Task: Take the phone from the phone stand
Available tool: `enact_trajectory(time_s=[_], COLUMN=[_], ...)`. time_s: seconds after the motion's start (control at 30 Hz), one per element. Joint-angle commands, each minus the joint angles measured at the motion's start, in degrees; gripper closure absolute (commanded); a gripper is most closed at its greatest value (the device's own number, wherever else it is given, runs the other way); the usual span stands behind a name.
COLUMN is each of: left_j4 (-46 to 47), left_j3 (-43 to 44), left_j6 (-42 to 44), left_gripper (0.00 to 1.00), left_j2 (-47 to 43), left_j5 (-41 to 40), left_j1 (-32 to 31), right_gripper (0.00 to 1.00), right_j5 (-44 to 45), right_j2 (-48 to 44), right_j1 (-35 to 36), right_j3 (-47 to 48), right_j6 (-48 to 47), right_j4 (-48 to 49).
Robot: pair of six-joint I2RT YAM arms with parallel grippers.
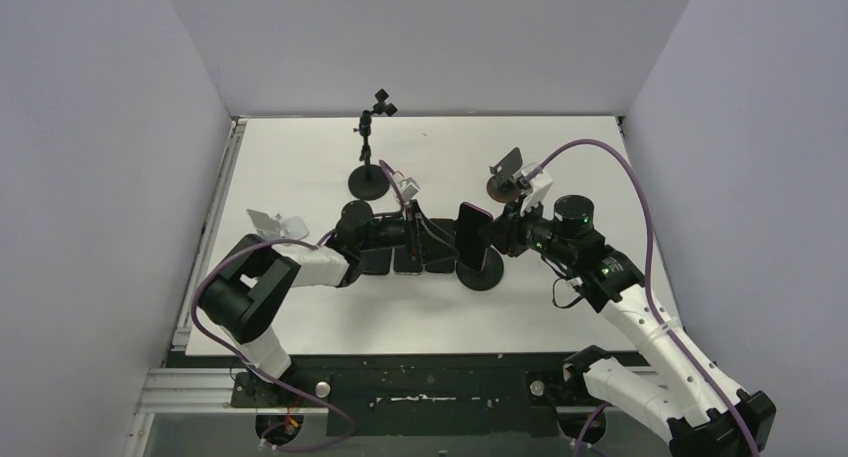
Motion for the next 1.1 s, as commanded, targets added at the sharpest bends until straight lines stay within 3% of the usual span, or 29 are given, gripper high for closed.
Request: enact_trajectory(time_s=[0.0,0.33,0.7,0.77,0.83,0.87,1.0,1.07], left_j4=[0.2,5.5,10.2,10.0,8.7,8.4,4.6,2.9], left_j3=[1.6,3.1,1.9,1.9,1.7,1.6,1.5,1.5], left_j6=[2.1,-0.3,0.3,1.1,2.2,2.9,5.8,7.2], left_gripper=[0.35,0.49,0.99,1.00,1.00,1.00,1.00,1.00], left_j2=[-0.2,3.0,3.4,3.1,2.5,2.1,0.3,-0.6], left_j5=[0.0,-1.6,-9.9,-11.9,-14.5,-15.6,-20.2,-22.7], left_j1=[-2.7,-5.1,-6.6,-7.0,-7.4,-7.7,-8.9,-9.8], right_gripper=[1.00,1.00,1.00,0.90,0.65,0.46,0.18,0.12], right_j5=[-1.5,-2.1,1.8,3.2,4.6,5.3,9.3,11.7], right_j2=[-0.2,1.5,3.9,3.7,3.4,3.4,3.2,3.5], right_j1=[-0.5,-0.5,-0.9,-0.9,-0.9,-0.9,-0.8,-0.7], right_j3=[0.5,1.7,4.1,4.5,5.1,5.6,8.4,10.2], right_j6=[-0.6,0.0,0.8,1.4,1.6,1.7,2.2,2.4], right_j4=[4.0,4.4,3.1,2.5,1.4,0.7,-3.2,-5.3])
